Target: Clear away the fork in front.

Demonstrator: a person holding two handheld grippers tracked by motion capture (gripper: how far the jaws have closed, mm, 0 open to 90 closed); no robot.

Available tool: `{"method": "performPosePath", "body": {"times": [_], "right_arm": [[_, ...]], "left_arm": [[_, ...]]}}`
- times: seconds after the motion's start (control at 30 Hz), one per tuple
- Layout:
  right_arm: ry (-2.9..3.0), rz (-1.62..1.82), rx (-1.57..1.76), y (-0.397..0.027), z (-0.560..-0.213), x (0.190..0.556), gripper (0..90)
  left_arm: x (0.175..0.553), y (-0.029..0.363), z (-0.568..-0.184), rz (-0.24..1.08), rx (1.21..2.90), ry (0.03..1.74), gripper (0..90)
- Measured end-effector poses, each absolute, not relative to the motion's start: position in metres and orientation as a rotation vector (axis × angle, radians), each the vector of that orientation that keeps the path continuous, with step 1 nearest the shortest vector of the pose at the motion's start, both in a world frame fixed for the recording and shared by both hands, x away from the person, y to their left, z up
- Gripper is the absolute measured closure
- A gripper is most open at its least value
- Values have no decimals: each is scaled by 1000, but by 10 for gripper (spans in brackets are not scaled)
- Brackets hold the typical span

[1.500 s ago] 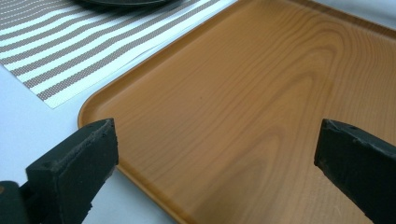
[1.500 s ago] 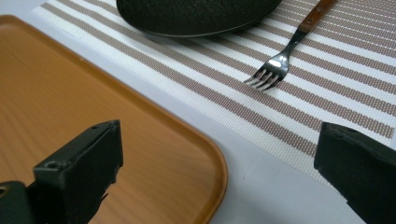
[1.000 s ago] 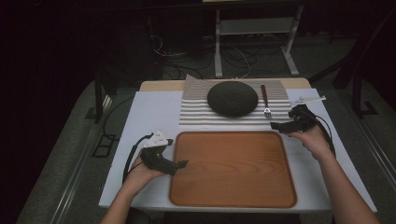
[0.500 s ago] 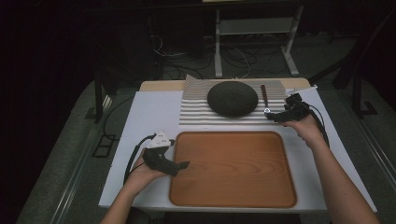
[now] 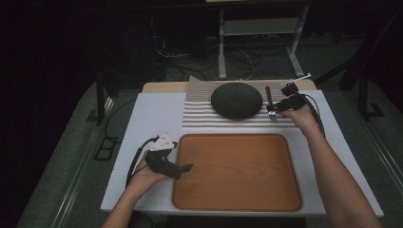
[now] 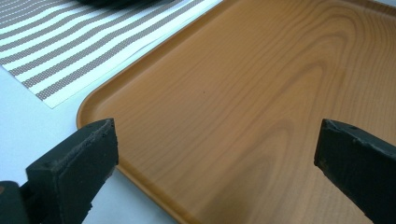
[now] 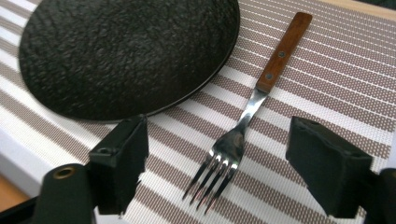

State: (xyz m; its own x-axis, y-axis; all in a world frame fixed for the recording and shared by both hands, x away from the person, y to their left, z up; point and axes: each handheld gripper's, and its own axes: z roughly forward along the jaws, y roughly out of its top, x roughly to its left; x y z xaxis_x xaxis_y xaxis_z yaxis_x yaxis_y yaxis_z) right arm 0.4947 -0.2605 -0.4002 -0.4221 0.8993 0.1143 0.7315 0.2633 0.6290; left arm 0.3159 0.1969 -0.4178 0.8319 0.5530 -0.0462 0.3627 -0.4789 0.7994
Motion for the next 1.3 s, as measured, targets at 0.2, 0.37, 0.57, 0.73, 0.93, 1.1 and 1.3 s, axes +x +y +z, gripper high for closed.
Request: {"method": "performPosePath", "body": {"times": [0.2, 0.37, 0.57, 0.73, 0.93, 1.1, 1.3], "right_arm": [[2253, 884, 1558, -262, -403, 513, 333], [2260, 835, 1602, -260, -405, 528, 402], [2263, 734, 1640, -260, -408, 547, 470], [2261, 726, 1650, -260, -410, 555, 501], [2254, 721, 1692, -259, -420, 567, 551], [2254, 692, 1698, -255, -427, 575, 598], [2234, 682, 1707, -255, -434, 578, 626]], "left_arm": [[317, 198, -418, 273, 2120, 674, 0], [316, 199, -417, 276, 2114, 675, 0], [316, 199, -417, 277, 2113, 673, 0], [317, 199, -418, 276, 2115, 671, 0], [317, 200, -418, 278, 2113, 677, 0], [318, 201, -418, 279, 2113, 678, 0], [317, 201, -418, 277, 2116, 679, 0]]}}
